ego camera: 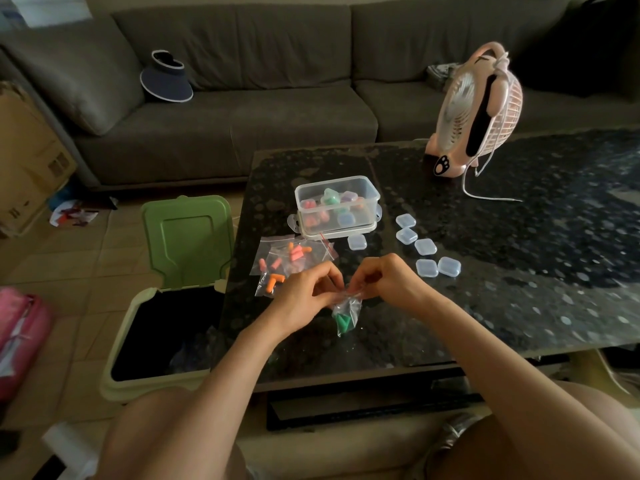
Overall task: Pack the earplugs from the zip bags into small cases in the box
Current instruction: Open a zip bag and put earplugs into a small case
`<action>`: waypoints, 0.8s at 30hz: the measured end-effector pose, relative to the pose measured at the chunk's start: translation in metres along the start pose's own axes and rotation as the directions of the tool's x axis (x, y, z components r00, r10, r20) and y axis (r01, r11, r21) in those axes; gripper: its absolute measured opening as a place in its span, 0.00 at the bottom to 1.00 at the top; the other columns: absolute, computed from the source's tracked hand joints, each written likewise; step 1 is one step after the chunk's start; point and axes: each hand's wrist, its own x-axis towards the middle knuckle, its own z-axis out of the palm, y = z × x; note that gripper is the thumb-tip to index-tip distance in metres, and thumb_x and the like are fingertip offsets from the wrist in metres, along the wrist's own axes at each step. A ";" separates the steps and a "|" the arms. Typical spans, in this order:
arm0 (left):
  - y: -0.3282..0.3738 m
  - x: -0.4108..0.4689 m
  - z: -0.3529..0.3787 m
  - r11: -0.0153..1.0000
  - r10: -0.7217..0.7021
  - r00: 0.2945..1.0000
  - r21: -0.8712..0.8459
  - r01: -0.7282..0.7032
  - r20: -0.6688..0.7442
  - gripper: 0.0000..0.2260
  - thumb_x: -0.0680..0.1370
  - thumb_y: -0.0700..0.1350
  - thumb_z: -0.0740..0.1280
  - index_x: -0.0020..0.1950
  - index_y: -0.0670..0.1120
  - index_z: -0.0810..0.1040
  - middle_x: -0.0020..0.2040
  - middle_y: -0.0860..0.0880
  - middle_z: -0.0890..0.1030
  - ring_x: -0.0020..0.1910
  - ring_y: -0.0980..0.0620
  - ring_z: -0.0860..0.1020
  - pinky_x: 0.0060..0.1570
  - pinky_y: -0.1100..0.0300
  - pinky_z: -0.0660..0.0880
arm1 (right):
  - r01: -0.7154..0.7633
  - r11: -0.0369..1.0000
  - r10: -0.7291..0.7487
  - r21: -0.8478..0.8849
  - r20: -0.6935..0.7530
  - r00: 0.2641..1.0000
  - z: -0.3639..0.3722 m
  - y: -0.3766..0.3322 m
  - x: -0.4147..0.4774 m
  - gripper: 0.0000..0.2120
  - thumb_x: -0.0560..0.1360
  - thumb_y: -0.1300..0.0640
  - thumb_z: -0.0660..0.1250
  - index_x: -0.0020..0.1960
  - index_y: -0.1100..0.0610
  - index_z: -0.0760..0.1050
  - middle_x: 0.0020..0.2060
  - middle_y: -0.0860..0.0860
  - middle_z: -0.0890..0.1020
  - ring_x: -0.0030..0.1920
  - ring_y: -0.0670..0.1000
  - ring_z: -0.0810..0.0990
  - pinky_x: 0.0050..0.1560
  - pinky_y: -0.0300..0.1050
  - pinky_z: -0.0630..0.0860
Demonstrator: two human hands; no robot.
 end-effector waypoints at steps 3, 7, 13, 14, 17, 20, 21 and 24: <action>0.000 0.001 0.000 0.999 0.014 1.000 0.051 -0.015 0.017 0.05 0.74 0.40 0.70 0.48 0.48 0.77 0.41 0.54 0.80 0.44 0.57 0.80 0.52 0.55 0.77 | -0.015 1.000 0.016 0.020 -0.013 1.000 0.000 0.003 0.001 0.21 0.66 0.75 0.69 0.32 0.47 0.80 0.35 0.46 0.80 0.38 0.44 0.78 0.43 0.35 0.75; -0.005 0.001 0.003 0.980 0.065 0.998 0.186 -0.066 0.014 0.04 0.73 0.43 0.72 0.44 0.47 0.78 0.44 0.54 0.77 0.46 0.55 0.76 0.52 0.53 0.75 | -0.029 0.999 0.028 0.032 0.011 1.000 0.000 0.004 0.001 0.21 0.67 0.74 0.68 0.34 0.47 0.81 0.36 0.45 0.81 0.39 0.42 0.79 0.42 0.34 0.75; 0.004 0.000 -0.002 0.962 0.161 0.984 0.236 -0.138 -0.081 0.05 0.70 0.40 0.74 0.37 0.45 0.79 0.47 0.54 0.77 0.52 0.59 0.69 0.58 0.76 0.56 | -0.023 0.997 0.026 -0.070 0.035 0.999 0.002 0.002 0.001 0.11 0.68 0.67 0.73 0.44 0.53 0.83 0.38 0.47 0.82 0.39 0.42 0.80 0.44 0.35 0.76; 0.005 -0.001 -0.002 0.979 0.124 0.991 0.171 -0.115 -0.044 0.05 0.71 0.39 0.72 0.37 0.45 0.78 0.45 0.54 0.78 0.50 0.56 0.72 0.57 0.68 0.64 | -0.026 0.997 0.029 -0.074 0.036 0.999 0.003 0.003 0.001 0.10 0.68 0.66 0.74 0.45 0.54 0.83 0.39 0.49 0.83 0.41 0.46 0.81 0.47 0.38 0.78; 0.008 -0.002 -0.003 0.998 0.039 0.998 0.047 -0.037 -0.047 0.02 0.74 0.38 0.68 0.42 0.41 0.77 0.44 0.48 0.80 0.44 0.66 0.74 0.49 0.75 0.67 | -0.064 0.996 0.059 0.060 0.071 0.996 0.003 0.003 0.001 0.15 0.68 0.69 0.72 0.47 0.52 0.77 0.43 0.55 0.83 0.46 0.54 0.82 0.53 0.48 0.79; 0.002 0.003 0.000 1.000 0.000 0.989 -0.010 -0.001 -0.149 0.05 0.76 0.37 0.67 0.46 0.35 0.77 0.45 0.52 0.76 0.41 0.82 0.66 0.41 0.89 0.55 | -0.132 0.977 0.111 0.170 0.129 0.985 0.003 0.005 0.000 0.19 0.70 0.73 0.68 0.54 0.55 0.70 0.40 0.54 0.82 0.43 0.52 0.81 0.54 0.49 0.78; 0.000 0.005 0.000 0.999 -0.021 0.984 -0.052 0.012 -0.177 0.06 0.76 0.37 0.67 0.47 0.34 0.77 0.44 0.56 0.74 0.40 0.84 0.65 0.40 0.90 0.54 | -0.146 0.977 0.124 0.156 0.140 0.982 0.004 0.006 0.000 0.20 0.70 0.72 0.68 0.56 0.56 0.68 0.40 0.53 0.82 0.43 0.51 0.81 0.54 0.49 0.77; -0.013 0.008 -0.001 0.985 -0.106 0.972 -0.154 0.074 -0.209 0.06 0.76 0.41 0.67 0.46 0.39 0.78 0.44 0.63 0.71 0.43 0.83 0.66 0.48 0.90 0.48 | -0.185 0.975 0.163 0.121 0.172 0.971 0.007 0.008 -0.003 0.21 0.70 0.70 0.69 0.57 0.56 0.66 0.42 0.53 0.82 0.44 0.52 0.81 0.53 0.48 0.78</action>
